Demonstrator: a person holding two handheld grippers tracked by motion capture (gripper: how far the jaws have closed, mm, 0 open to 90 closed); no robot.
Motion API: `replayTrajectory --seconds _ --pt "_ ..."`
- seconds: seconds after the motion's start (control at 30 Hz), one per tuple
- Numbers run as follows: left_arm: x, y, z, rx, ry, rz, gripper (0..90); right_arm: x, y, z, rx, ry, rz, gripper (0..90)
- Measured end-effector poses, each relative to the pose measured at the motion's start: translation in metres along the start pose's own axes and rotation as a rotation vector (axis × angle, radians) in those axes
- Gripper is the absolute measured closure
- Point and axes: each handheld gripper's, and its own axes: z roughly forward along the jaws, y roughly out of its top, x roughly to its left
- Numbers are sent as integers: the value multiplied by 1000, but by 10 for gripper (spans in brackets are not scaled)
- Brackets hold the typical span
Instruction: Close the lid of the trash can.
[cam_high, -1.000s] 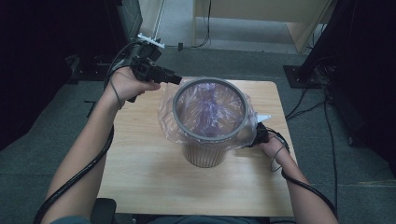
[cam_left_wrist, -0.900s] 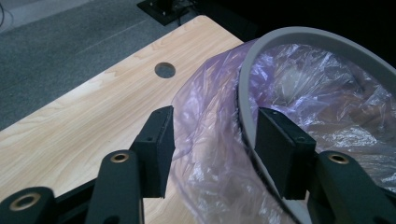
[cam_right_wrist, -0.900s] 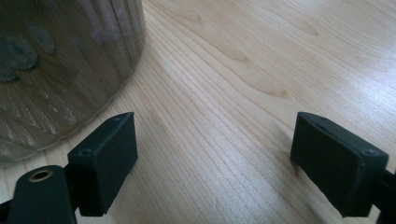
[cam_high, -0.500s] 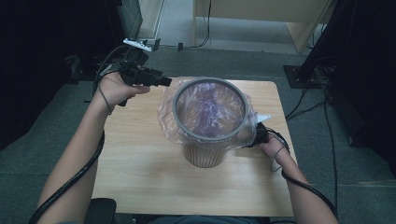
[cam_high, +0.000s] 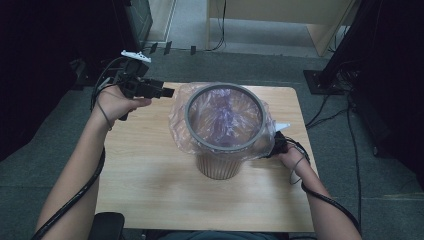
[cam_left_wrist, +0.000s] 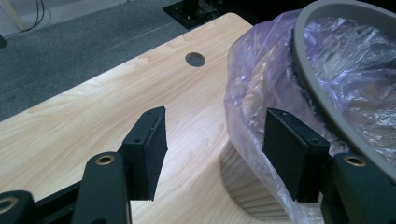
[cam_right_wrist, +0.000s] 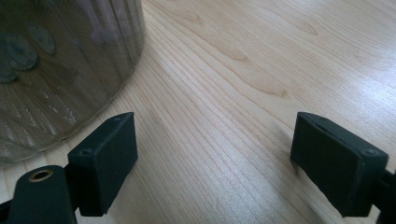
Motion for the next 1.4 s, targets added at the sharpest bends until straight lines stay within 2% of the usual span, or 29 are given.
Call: replayTrajectory --seconds 0.3,0.4,0.57,0.7,0.83,0.97,1.13,1.3,1.4 --pt "10 -18 5 -7 10 -30 380 0 0 0 0 -2 2 144" --pt "12 -25 8 -20 -2 -46 379 0 0 0 0 -3 4 143" --pt "17 -39 15 -5 11 -62 378 1 0 0 1 -5 7 142" --pt "19 -47 19 -2 34 -57 376 1 0 0 1 -6 7 142" --pt "21 -55 23 -15 38 -60 375 1 0 0 1 -5 7 142" --pt "24 -65 30 -25 9 -100 373 1 0 0 1 -6 7 142" --pt "26 -77 41 -14 11 -111 373 1 0 0 1 -5 7 142" --pt "29 -90 51 -8 28 -110 372 1 0 0 1 -5 7 142" --pt "32 -98 56 -22 37 -77 372 1 0 0 1 -6 8 142"
